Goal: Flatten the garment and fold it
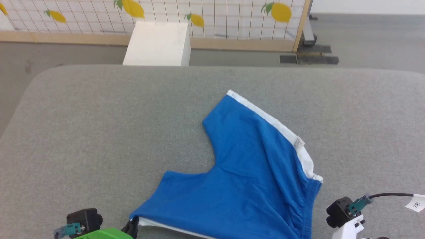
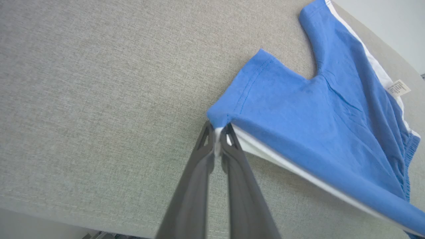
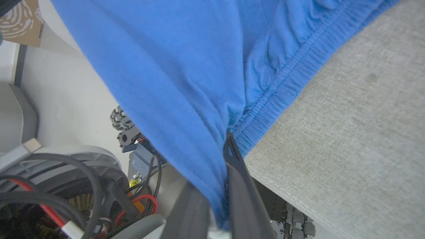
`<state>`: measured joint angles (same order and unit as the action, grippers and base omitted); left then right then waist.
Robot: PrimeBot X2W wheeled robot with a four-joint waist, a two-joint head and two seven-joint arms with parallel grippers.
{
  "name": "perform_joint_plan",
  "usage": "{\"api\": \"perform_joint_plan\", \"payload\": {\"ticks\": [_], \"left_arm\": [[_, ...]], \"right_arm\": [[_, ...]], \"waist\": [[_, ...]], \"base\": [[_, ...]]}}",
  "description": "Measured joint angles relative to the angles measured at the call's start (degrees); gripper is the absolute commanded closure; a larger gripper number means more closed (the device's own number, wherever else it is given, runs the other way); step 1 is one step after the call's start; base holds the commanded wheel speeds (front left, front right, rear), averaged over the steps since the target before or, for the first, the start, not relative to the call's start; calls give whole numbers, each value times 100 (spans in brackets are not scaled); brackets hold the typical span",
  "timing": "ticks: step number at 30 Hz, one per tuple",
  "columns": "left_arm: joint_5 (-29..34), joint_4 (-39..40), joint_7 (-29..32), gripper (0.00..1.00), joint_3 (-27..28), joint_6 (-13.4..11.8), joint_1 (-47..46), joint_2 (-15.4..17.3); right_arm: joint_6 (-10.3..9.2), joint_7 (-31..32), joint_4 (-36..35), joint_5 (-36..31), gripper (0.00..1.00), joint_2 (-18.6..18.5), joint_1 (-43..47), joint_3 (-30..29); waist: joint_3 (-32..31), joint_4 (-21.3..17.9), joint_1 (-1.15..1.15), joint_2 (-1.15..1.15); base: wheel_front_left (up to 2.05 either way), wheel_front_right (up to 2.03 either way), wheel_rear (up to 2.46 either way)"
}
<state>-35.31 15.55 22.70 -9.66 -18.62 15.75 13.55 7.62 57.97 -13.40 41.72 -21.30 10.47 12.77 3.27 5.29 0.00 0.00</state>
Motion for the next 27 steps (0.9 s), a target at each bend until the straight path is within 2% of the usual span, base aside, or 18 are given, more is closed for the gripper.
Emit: {"api": "perform_joint_plan", "payload": {"ticks": [5,10,17,27], "left_arm": [[-15,322,78,100,11,-49,-17,113],[-20,97,253,100,-133,333,-1126,249],[-101,-1211,491,100,-438,938,-3253,237],[120,-3177,704,100,-789,1337,-5638,18]], "right_arm": [[0,73,-235,-62,100,298,2,-380],[0,27,-246,-234,100,537,-278,-745],[-2,-64,-130,-309,100,876,-1007,-1085],[-2,-495,183,-386,100,1032,-1941,-1135]], "waist": [[-116,-71,0,0],[38,-139,0,0],[544,-254,0,0],[1496,-616,0,0]], "base": [[0,0,0],[0,0,0],[0,0,0],[0,0,0]]}}
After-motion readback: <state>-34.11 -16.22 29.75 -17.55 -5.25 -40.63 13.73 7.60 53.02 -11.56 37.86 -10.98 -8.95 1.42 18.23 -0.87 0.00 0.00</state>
